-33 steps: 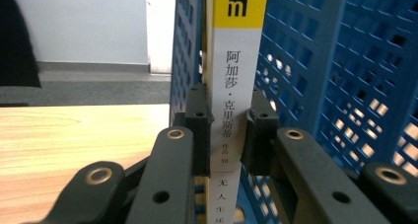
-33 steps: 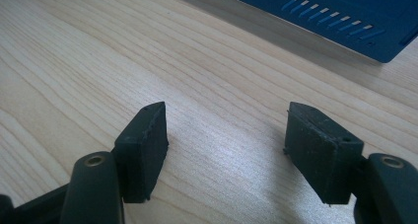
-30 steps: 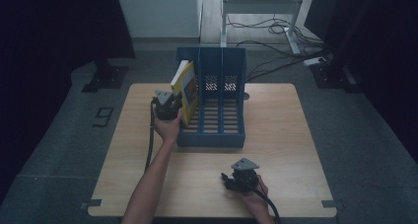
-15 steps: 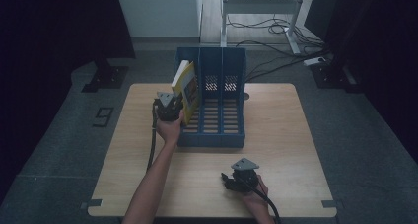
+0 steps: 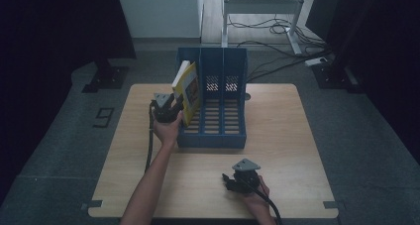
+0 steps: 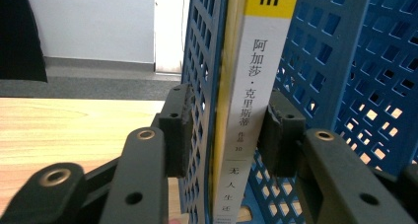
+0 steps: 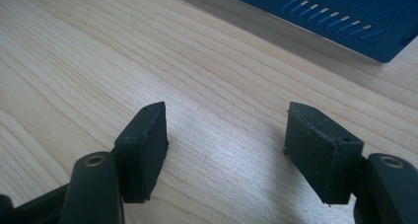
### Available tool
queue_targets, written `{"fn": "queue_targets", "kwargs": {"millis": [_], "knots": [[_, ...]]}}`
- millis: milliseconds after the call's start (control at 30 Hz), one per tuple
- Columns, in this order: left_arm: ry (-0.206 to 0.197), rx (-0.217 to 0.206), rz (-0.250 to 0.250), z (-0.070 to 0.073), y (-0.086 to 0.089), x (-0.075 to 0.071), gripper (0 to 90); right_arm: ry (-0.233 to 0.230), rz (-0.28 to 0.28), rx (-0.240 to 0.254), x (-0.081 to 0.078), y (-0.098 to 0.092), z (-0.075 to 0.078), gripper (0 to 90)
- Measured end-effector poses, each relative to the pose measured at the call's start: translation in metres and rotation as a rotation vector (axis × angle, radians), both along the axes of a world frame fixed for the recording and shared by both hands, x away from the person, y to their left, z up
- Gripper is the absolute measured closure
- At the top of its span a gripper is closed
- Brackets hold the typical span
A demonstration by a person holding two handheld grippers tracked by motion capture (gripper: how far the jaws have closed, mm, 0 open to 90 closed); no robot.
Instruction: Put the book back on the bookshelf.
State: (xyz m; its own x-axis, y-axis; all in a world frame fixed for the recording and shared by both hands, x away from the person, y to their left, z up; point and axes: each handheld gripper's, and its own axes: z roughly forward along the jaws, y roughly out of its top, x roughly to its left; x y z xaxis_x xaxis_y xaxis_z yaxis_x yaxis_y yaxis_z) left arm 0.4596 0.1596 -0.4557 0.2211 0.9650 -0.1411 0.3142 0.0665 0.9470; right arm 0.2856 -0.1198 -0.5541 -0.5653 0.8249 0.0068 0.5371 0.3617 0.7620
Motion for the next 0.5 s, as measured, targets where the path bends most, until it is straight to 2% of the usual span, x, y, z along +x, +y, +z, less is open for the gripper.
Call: {"fn": "queue_targets", "kwargs": {"millis": [367,500], "knots": [[0.006,-0.012,-0.003,0.0025,0.0050,-0.0031,53.6,0.001,0.000,0.000,0.0000,0.0000,0.0000,32.3],[0.019,-0.014,-0.019,0.0026,0.0057,-0.0056,49.7,0.003,-0.001,0.002,0.0000,0.0000,0.0000,32.3]]}}
